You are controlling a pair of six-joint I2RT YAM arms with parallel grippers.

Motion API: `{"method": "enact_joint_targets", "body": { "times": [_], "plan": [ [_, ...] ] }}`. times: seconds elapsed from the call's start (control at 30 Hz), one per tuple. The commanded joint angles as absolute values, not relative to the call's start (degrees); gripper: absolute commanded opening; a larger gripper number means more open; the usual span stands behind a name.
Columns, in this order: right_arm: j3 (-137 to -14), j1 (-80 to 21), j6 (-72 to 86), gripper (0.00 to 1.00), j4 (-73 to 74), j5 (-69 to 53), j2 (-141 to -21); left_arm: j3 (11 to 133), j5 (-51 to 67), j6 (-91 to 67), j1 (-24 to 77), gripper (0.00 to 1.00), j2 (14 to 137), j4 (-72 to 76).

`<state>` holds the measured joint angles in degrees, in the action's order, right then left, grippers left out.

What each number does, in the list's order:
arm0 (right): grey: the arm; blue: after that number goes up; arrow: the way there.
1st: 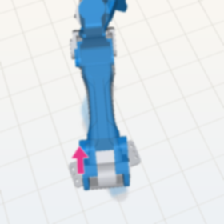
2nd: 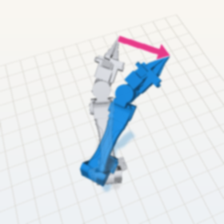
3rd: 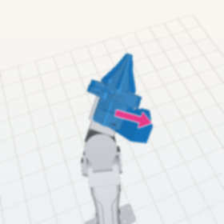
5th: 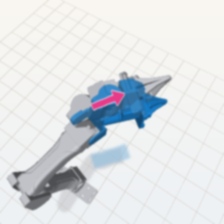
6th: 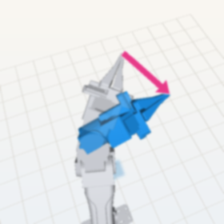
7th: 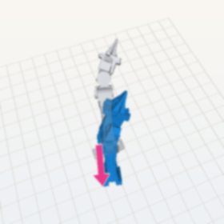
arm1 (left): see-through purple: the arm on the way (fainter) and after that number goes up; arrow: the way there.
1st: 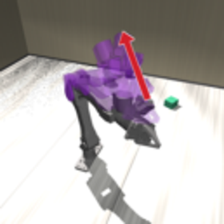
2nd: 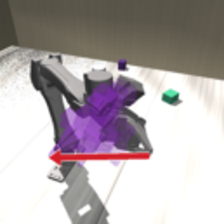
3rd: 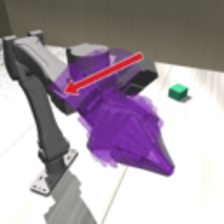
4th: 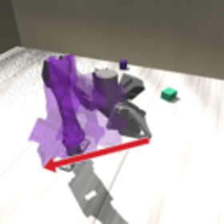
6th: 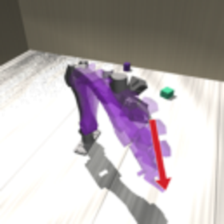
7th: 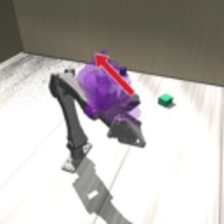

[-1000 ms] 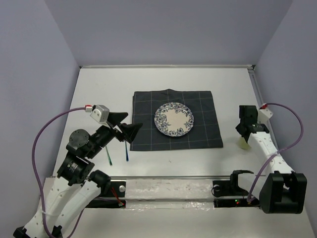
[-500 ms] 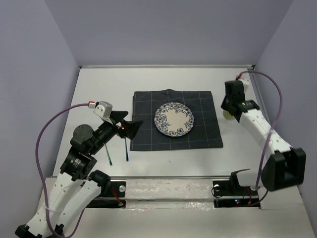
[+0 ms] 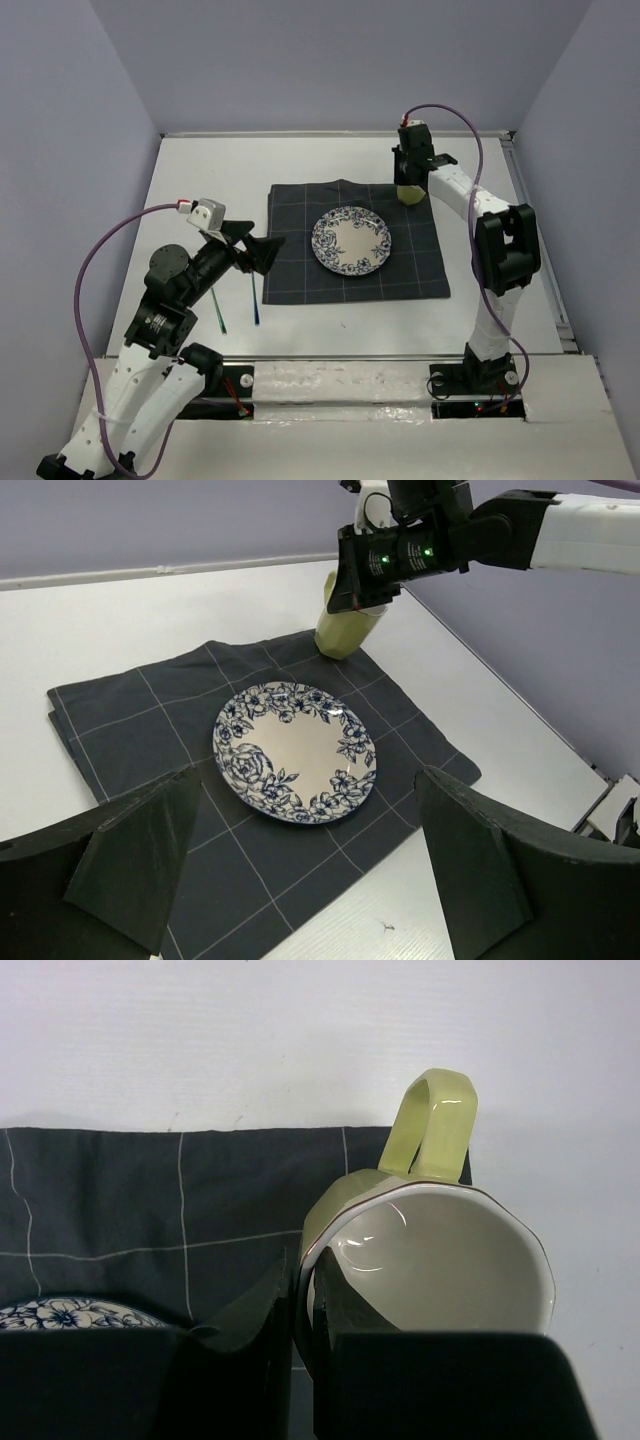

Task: Set the dinner table for one person

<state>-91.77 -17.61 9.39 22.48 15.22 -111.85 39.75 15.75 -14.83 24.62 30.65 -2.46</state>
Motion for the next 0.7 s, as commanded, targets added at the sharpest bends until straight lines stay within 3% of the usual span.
{"method": "enact_joint_targets", "body": {
  "times": [0.0, 0.67],
  "plan": [
    [-98.00, -17.23, 5.54, 0.00, 19.69, 14.94, -111.70, 39.38, 17.14, -14.15, 23.82, 0.99, 31.03, -0.44],
    [-99.32, -17.23, 2.81, 0.00, 20.92, 18.90, -115.40, 39.29, 17.31, -14.24, 23.38, 0.99, 30.85, -0.44]
  ]
}}
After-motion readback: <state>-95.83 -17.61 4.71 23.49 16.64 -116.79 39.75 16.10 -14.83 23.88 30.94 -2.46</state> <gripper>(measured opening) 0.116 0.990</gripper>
